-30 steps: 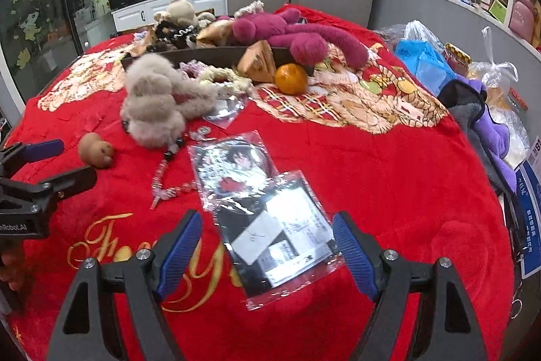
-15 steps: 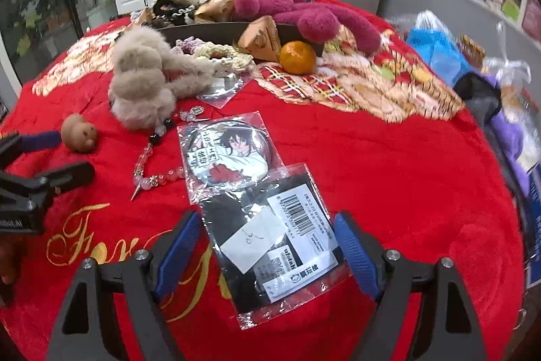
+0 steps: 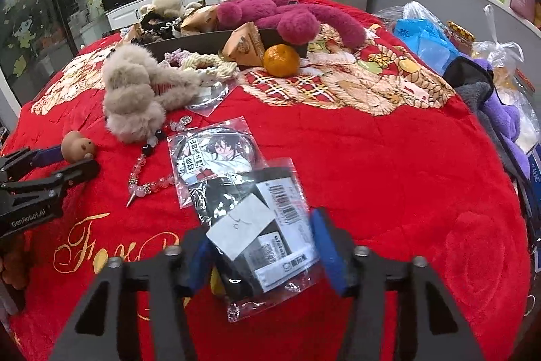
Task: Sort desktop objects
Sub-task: 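Grasp the tan gourd toy with left gripper while right grasps the black package, then carry the gourd toy and black package over the dark tray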
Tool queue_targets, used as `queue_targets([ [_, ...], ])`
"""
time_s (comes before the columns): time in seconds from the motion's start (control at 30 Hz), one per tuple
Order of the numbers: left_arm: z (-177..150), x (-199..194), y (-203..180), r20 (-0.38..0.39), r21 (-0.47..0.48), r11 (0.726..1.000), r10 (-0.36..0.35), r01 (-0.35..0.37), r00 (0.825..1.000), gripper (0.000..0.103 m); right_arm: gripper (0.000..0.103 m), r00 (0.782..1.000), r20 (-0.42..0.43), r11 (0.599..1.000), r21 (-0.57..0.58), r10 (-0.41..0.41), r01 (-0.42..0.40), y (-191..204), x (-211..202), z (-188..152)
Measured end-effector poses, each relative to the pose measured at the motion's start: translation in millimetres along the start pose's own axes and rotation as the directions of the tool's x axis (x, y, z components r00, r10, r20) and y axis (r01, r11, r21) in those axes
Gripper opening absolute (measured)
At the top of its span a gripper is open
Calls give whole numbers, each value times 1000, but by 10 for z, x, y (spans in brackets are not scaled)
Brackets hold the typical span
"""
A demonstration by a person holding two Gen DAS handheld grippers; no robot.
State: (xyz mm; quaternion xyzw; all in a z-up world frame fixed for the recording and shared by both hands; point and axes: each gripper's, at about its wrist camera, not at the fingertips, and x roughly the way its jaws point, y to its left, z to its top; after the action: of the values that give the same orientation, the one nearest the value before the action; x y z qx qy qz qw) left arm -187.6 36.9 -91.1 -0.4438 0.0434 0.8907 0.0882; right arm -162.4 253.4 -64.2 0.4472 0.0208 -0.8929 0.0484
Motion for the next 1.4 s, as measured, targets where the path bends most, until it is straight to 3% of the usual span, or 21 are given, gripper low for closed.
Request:
queue_targets([
  [0.1, -9, -10, 5, 0, 0, 1000, -1, 1, 1000, 49, 27, 1000, 0, 1000, 14, -3, 3, -24, -18, 6],
  [0.2, -11, -24, 24, -1, -9, 1000, -10, 10, 1000, 49, 22, 1000, 1, 999, 33, 5, -6, -50, -42, 11],
  [0.5, -12, -144, 56, 14, -31, 999, -17, 17, 1000, 49, 16, 1000, 29, 999, 40, 11, -12, -29, -182, 57],
  [0.53, -9, -169, 56, 18, -31, 999, -18, 19, 1000, 49, 11, 999, 37, 999, 37, 19, -21, -12, -217, 72],
  [0.9, 58, -526, 115, 91, -49, 998, -31, 36, 995, 49, 10, 994, 79, 997, 13, 74, -75, 189, -437, 205],
  [1.4, 248, -779, 348, 123, -101, 995, -9, 21, 992, 49, 10, 980, 123, 987, -72, 153, -145, 674, -568, 571],
])
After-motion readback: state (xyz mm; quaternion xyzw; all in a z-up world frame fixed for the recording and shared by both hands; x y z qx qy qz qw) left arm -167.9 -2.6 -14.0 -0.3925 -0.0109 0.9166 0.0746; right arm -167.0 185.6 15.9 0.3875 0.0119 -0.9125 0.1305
